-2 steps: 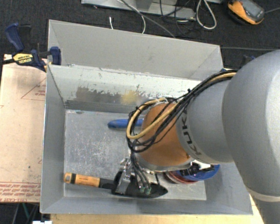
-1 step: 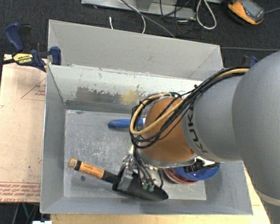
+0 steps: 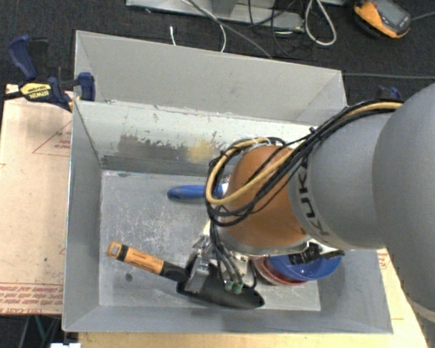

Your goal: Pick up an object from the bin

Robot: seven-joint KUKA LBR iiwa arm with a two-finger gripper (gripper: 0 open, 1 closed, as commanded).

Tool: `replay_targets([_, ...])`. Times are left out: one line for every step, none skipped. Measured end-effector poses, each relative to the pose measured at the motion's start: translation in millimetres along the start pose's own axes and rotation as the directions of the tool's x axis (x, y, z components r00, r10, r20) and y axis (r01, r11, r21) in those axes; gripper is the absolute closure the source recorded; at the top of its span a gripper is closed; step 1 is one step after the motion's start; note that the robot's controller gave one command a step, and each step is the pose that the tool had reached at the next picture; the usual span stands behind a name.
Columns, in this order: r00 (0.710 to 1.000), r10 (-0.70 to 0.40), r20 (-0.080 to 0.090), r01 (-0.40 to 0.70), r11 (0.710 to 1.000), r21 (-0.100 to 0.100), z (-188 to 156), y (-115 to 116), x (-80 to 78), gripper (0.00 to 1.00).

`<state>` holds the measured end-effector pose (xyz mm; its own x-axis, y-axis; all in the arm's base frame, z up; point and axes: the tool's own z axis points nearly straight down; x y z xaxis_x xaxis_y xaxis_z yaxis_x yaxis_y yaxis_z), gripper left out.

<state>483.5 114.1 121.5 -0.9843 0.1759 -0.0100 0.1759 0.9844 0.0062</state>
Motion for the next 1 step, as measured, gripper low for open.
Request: replay_targets([1.000,0.000,-0.001,0.000,1.000,0.000,-3.4,-0.1,0.0,1.00])
